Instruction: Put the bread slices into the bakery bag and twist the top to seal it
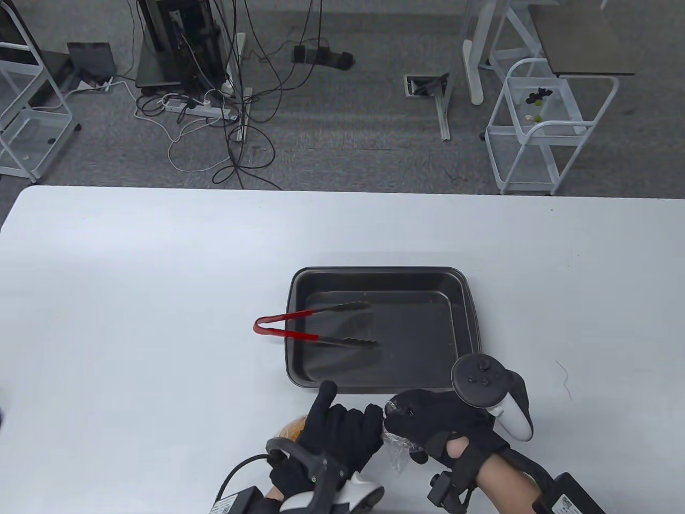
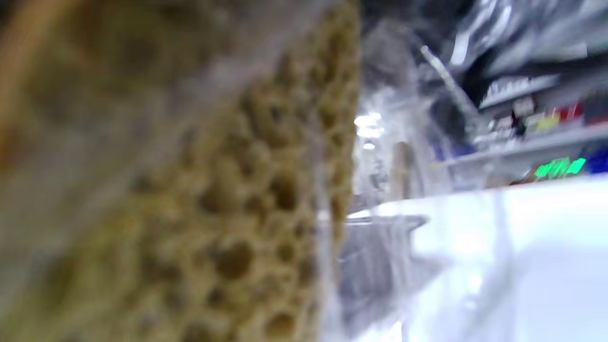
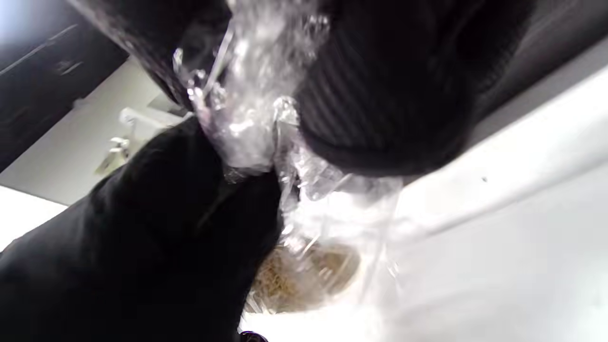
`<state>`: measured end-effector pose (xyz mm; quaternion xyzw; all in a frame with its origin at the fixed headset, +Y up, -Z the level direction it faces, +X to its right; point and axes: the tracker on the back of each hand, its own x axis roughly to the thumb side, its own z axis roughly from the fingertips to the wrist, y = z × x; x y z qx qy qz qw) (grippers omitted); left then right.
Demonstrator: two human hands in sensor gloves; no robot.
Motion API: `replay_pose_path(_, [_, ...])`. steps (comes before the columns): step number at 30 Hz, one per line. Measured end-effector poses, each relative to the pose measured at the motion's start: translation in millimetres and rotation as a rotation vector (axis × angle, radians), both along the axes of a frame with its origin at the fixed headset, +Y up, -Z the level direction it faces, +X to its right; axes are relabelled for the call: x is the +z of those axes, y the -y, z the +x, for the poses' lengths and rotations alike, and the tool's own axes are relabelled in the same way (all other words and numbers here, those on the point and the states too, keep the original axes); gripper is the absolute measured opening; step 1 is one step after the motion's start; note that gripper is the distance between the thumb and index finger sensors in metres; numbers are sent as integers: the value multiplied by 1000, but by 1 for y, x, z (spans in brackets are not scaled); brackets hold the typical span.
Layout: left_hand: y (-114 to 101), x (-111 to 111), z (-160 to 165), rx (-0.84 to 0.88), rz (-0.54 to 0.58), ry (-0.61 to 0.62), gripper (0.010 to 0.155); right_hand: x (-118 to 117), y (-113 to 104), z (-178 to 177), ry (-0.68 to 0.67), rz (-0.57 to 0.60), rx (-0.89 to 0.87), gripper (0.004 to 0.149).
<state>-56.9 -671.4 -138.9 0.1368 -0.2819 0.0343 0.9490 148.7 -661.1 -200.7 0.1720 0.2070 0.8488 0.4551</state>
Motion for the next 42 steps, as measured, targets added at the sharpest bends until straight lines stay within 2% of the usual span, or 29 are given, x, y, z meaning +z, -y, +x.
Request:
replay_pose_path(2, [-5,-21,-18,117,-232,18,49,2,-11,5,-101,87,-113,98])
replay_pose_path(3, [-5,-30,-27,205,-333,11,49,3,-15,8,-149,114,-148,103])
replay_pose_path(5, [3,-57,-48,435,-639,157,49,5,-26,14,-302,223,-225,111])
replay_pose_path(6, [10,-67,-57,577,-786,167,49,8,-29,16,-336,281,-202,115])
replay_pose_path(7, [16,-73,-61,664,-877,233,49,11,-33,15,-362,362,-156,118])
replay_pose_path(8, [24,-82,-63,773,-1005,378,49,15,-35,12,-382,490,-51,122])
replay_pose_path(9, [32,-88,-64,843,-1139,473,49,20,-37,8,-367,631,74,125])
replay_pose_path(10, [38,-91,-63,877,-1215,536,49,25,-38,4,-353,744,172,127])
replay_pose_path(11, [45,-93,-60,907,-1294,616,49,33,-39,-4,-345,908,305,130])
replay_pose_path(12, [49,-94,-57,908,-1331,651,49,37,-38,-8,-325,994,357,131])
replay_pose_path(14, [61,-93,-47,899,-1417,701,49,47,-38,-23,-319,1281,516,132])
replay_pose_path(17, [71,-90,-33,860,-1479,730,49,54,-37,-39,-363,1474,655,133])
replay_pose_path(20, [72,-89,-23,869,-1514,771,49,57,-32,-52,-467,1553,795,130])
replay_pose_path(23, [72,-91,-21,850,-1520,765,49,62,-29,-59,-525,1617,742,116])
replay_pose_path(25, [74,-90,-18,811,-1536,755,49,66,-31,-60,-524,1688,654,91])
replay_pose_path(28, [75,-87,-13,794,-1546,774,50,68,-37,-63,-551,1649,609,60])
replay_pose_path(29, [74,-88,-14,777,-1529,752,51,69,-38,-64,-576,1573,641,54])
replay_pose_path(32, [66,-89,-19,642,-1401,637,54,69,-38,-68,-633,1424,781,49])
replay_pose_path(35, [50,-87,-25,511,-1217,574,57,76,-36,-69,-643,1296,800,51])
replay_pose_path(37, [39,-80,-26,482,-1119,579,59,78,-38,-66,-586,1229,719,50])
replay_pose_path(38, [32,-76,-28,475,-1044,544,60,74,-40,-62,-519,1159,680,50])
replay_pose_path(40, [21,-68,-30,457,-876,486,60,64,-40,-56,-417,1010,581,49])
replay_pose_path(41, [16,-62,-30,438,-757,427,61,58,-38,-54,-366,907,544,49])
replay_pose_path(42, [14,-57,-29,422,-652,396,60,52,-37,-51,-307,857,520,49])
